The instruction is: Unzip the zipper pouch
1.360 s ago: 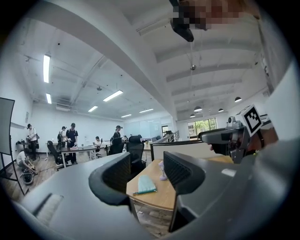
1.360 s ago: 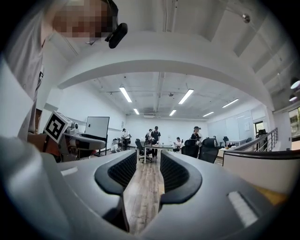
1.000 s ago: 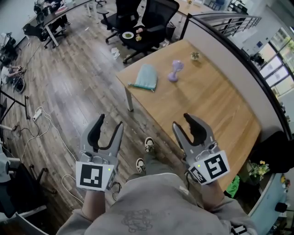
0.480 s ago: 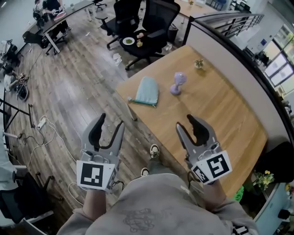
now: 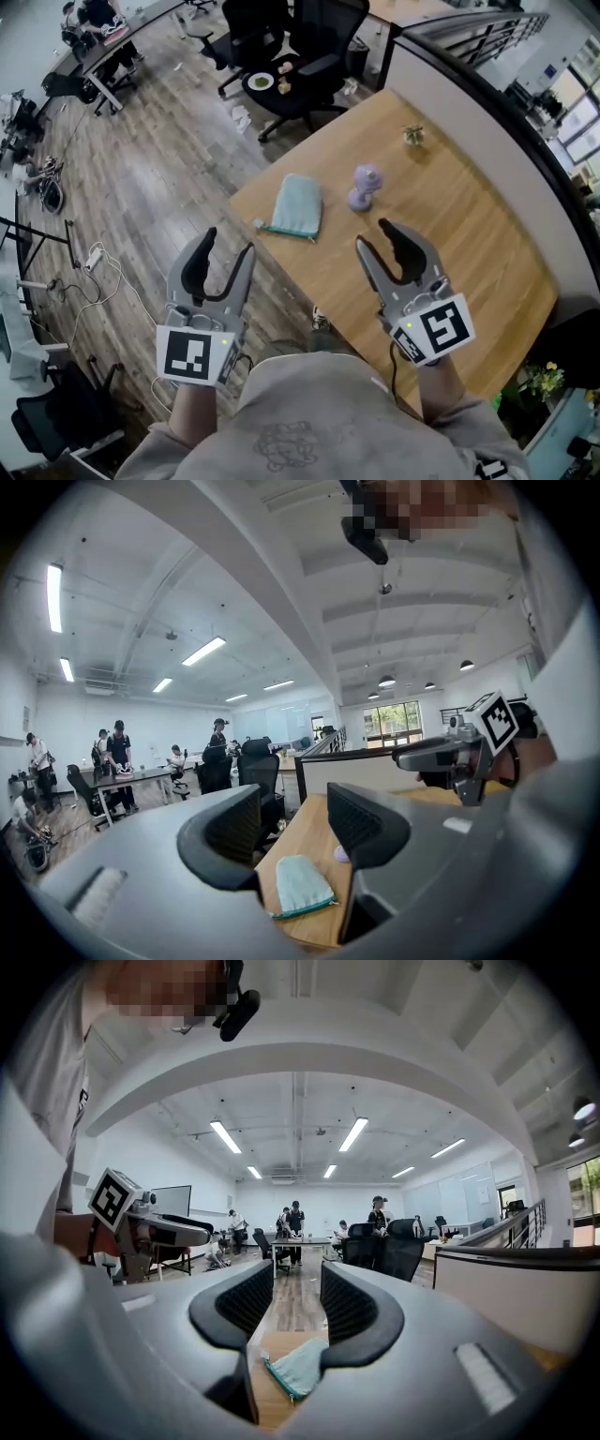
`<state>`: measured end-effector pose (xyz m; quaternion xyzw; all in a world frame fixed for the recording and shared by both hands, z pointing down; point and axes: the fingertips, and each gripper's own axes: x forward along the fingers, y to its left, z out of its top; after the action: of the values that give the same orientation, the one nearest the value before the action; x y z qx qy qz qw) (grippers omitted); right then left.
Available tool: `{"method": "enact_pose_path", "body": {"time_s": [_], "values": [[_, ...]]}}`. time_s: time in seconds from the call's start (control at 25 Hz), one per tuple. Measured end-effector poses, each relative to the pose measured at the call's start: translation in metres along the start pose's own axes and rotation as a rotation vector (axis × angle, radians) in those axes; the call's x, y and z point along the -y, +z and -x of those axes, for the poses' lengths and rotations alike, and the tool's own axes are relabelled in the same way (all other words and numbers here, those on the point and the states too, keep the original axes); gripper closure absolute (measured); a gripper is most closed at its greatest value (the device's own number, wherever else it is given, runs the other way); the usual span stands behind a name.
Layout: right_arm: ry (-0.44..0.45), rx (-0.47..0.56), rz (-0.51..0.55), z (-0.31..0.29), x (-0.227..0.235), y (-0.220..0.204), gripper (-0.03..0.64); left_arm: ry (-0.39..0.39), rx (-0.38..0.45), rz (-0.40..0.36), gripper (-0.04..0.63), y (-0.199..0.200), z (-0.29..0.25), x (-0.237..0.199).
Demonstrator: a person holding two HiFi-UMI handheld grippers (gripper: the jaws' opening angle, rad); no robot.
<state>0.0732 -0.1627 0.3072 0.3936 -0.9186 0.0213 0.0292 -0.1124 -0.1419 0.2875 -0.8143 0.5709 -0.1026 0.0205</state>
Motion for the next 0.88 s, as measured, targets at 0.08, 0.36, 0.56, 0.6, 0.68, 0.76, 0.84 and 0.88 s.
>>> {"method": "enact_pose_path", "body": {"time_s": [0.08,0.36,0.56,0.6,0.68,0.76,0.84,0.88], "values": [[-0.003,-0.008,-0.010,-0.004,0.013,-0.005,0.449,-0.001,-0.007,-0.001,0.376,-0.001,-0.013,0.001],[-0.044,-0.044,-0.052,-0.006,0.044,-0.023,0.449,-0.038,-0.053,0.003,0.376,-0.006,-0.038,0.006],[-0.045,-0.079,-0.041,-0.022,0.049,-0.035,0.449,-0.067,-0.075,0.004,0.376,-0.014,-0.053,-0.002],[-0.042,-0.091,-0.035,-0.025,0.049,-0.039,0.449,-0.074,-0.079,0.006,0.376,-0.017,-0.056,-0.003],[-0.027,-0.123,-0.017,-0.032,0.049,-0.047,0.449,-0.084,-0.090,0.014,0.376,-0.022,-0.060,-0.006],[0.008,-0.166,-0.012,-0.044,0.047,-0.058,0.449,-0.094,-0.112,0.024,0.376,-0.030,-0.065,-0.011],[0.051,-0.219,-0.010,-0.058,0.045,-0.074,0.449,-0.109,-0.153,0.027,0.376,-0.042,-0.069,-0.012],[0.070,-0.247,0.004,-0.065,0.044,-0.082,0.449,-0.117,-0.161,0.028,0.376,-0.047,-0.072,-0.012]]}}
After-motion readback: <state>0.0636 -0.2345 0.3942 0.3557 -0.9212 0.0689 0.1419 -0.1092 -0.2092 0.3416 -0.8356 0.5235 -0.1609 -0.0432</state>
